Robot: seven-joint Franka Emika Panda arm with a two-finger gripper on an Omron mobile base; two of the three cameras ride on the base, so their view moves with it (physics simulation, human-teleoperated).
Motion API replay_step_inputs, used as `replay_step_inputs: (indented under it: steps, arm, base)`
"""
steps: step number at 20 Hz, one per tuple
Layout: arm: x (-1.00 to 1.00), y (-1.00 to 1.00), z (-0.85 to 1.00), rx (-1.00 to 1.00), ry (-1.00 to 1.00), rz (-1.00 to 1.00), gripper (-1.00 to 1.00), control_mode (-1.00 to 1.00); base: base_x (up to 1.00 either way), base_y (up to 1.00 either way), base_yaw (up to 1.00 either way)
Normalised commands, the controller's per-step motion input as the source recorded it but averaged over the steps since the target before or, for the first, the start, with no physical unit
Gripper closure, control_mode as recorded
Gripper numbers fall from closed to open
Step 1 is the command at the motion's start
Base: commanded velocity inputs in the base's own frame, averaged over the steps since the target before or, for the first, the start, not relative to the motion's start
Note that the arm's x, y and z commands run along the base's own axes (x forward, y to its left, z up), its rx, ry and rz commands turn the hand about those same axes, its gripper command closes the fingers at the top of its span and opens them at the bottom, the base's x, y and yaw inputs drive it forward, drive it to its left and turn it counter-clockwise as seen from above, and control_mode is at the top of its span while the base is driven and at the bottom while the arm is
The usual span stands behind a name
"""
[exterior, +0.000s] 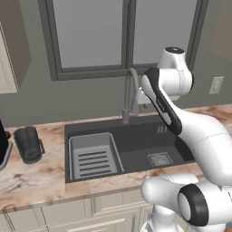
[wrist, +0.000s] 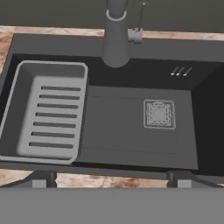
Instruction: Turn on the sink faucet and place the jug under the water for a few seconds to fill it up.
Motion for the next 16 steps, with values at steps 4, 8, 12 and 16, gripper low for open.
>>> replay_step_inputs:
  steps: [4, 8, 12, 16]
  arm:
    - [0.00, 0.00, 0.00, 0.00, 0.00, 0.00, -1.00, 1.00]
    - [0.00, 0.00, 0.00, 0.00, 0.00, 0.00, -1.00, 1.00]
    - [0.01, 0.00, -0.07, 0.00, 0.00, 0.00, -1.00, -1.00]
    - [0.12, -0.45, -0.64, 0.00, -0.23, 0.22, -1.00, -1.00]
  base:
    - [0.00, 0.00, 0.00]
    - [0.00, 0.00, 0.00]
    - [0.01, 0.00, 0.00]
    - [0.00, 0.00, 0.00]
